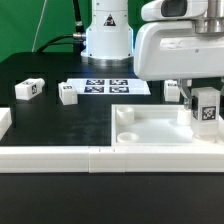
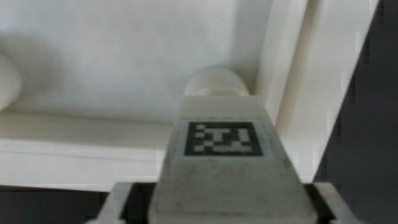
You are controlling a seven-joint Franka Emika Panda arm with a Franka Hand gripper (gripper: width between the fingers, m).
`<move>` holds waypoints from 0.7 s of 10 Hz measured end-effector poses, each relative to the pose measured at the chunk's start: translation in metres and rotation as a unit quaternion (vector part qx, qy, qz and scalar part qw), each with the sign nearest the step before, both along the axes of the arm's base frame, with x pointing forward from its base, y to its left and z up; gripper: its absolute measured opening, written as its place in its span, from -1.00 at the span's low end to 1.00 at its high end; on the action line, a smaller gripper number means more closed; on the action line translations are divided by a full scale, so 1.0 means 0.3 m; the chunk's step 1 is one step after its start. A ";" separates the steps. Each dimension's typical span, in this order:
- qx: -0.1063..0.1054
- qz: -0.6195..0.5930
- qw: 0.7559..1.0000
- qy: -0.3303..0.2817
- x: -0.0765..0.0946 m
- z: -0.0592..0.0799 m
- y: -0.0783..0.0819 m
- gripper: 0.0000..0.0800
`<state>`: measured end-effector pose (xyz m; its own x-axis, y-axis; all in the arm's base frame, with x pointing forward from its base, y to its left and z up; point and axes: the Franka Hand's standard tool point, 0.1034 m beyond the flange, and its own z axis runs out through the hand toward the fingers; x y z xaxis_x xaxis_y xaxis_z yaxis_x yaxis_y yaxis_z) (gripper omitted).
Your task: Assemble one leg
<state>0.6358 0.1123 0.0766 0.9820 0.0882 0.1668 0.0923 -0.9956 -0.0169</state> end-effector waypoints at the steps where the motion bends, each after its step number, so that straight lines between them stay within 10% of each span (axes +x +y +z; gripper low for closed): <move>1: 0.000 0.000 1.000 0.000 0.000 -0.001 0.000 -0.27; 7: 0.054 -0.287 0.956 0.018 0.001 -0.010 0.011 -0.27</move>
Offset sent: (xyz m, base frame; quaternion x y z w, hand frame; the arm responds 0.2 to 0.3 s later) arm 0.0017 -0.0098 -0.0133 0.0091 -0.0176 0.2452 0.9693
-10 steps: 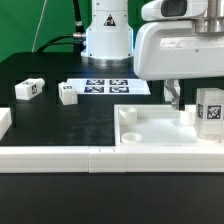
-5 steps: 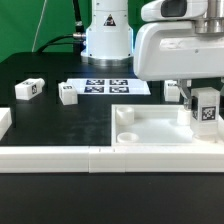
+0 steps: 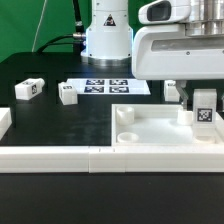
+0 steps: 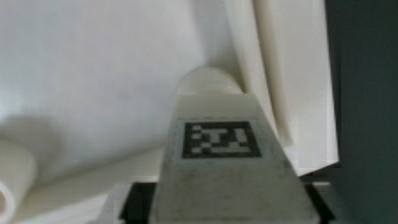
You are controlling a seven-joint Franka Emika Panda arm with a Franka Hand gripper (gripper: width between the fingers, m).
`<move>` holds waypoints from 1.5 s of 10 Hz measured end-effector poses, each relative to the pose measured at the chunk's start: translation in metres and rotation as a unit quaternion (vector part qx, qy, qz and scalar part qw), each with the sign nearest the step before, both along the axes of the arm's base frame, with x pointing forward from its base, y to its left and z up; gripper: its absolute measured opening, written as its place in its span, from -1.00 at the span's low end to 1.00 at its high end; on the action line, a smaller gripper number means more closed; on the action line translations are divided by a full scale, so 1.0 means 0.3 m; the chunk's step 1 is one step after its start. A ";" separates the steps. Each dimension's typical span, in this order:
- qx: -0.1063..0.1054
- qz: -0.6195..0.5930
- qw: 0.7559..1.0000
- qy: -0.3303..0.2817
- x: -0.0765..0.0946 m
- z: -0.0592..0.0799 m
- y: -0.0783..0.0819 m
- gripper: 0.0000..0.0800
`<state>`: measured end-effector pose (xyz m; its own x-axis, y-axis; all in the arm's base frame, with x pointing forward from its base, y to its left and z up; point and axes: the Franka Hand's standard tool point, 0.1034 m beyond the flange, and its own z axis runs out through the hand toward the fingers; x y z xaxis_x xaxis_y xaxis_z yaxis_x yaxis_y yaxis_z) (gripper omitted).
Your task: Assemble one leg
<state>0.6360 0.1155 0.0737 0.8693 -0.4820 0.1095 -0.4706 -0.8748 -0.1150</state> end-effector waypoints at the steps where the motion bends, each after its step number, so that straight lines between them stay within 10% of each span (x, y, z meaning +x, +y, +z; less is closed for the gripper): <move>1: 0.013 -0.082 0.997 0.005 0.000 -0.001 0.003 -0.27; 10: 0.078 -0.447 0.890 0.036 -0.012 -0.007 0.010 -0.27; 12: 0.073 -0.412 0.907 0.033 -0.012 -0.007 0.011 0.37; 15: 0.056 -0.303 0.951 0.025 -0.014 -0.015 0.016 0.61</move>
Offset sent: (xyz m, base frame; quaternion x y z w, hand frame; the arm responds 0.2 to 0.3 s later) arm -0.0019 -0.0002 -0.0056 -0.0299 -0.0074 0.2970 0.9544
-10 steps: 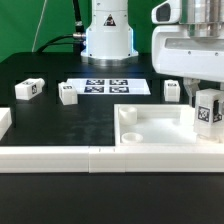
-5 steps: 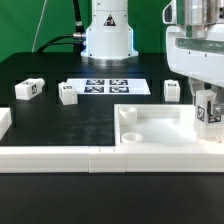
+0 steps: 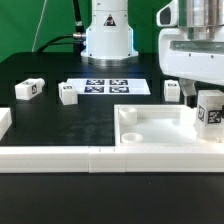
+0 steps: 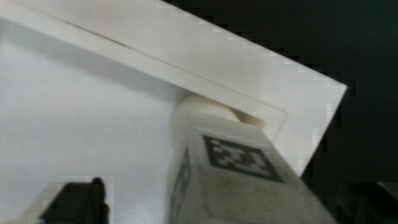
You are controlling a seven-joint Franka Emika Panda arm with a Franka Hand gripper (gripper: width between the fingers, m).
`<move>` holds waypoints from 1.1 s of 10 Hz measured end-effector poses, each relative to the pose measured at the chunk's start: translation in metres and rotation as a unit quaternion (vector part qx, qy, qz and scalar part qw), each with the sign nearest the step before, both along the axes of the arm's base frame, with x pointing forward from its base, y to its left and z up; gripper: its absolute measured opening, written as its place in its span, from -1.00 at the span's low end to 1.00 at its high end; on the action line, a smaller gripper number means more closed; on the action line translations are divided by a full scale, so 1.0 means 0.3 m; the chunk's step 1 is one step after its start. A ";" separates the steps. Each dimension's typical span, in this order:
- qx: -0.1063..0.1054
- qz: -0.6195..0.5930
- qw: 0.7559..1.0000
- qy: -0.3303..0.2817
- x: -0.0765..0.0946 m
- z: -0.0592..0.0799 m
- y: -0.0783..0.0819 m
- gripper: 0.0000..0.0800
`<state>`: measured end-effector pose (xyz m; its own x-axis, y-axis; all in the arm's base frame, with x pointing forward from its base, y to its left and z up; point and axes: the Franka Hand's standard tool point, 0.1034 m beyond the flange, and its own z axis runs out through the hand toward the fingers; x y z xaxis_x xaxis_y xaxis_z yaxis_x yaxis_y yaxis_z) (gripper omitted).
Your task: Assemble one leg
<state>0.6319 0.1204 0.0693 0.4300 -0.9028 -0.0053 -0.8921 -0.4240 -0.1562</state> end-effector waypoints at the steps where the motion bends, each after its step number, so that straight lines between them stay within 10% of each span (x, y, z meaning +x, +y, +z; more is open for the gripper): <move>1: -0.010 0.066 0.998 -0.004 -0.001 -0.005 -0.002 0.62; 11: -0.091 0.563 0.821 -0.006 0.030 0.041 -0.012 0.62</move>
Offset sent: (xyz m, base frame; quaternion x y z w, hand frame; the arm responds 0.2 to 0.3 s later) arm 0.0120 0.0094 0.0113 -0.0236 -0.0174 -0.3731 0.9273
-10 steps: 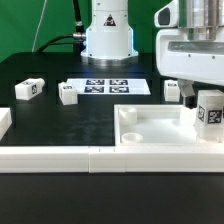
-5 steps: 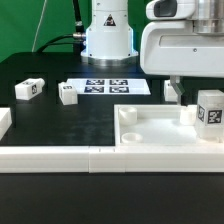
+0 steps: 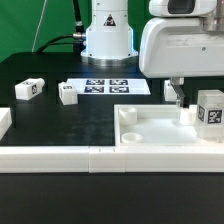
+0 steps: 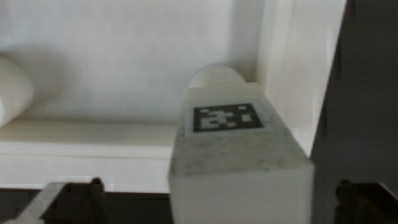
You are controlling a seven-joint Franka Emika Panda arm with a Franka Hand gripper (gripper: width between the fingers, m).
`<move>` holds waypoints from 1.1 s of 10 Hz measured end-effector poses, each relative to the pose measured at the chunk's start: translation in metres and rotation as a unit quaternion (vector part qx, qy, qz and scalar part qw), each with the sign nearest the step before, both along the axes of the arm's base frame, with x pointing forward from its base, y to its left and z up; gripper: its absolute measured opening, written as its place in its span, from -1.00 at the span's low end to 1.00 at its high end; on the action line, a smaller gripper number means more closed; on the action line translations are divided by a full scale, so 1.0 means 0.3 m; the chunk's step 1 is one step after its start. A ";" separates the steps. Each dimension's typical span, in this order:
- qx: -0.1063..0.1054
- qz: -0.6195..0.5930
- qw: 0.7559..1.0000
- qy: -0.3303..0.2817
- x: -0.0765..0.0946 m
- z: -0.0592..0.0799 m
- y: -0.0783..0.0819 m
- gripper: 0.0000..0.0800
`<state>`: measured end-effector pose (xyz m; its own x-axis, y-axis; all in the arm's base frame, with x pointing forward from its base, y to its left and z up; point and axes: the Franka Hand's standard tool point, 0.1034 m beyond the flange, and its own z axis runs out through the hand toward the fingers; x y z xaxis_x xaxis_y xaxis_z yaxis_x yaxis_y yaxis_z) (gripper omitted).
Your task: Assemble one leg
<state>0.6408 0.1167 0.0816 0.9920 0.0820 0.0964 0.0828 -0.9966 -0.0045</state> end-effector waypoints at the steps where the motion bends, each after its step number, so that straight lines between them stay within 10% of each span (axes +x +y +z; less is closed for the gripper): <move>1: 0.000 -0.005 1.000 0.000 0.000 0.000 -0.001 0.35; 4: 0.001 -0.014 1.000 0.001 -0.001 -0.002 -0.002 -0.27; 8: 0.021 -0.208 0.978 0.005 -0.005 -0.009 0.009 -0.27; 11: 0.039 -0.395 0.918 0.009 -0.007 -0.012 -0.003 -0.27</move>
Offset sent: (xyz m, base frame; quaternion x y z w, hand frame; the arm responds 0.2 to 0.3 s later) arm 0.0000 0.0000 0.0000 0.0000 0.0000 0.0000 1.0000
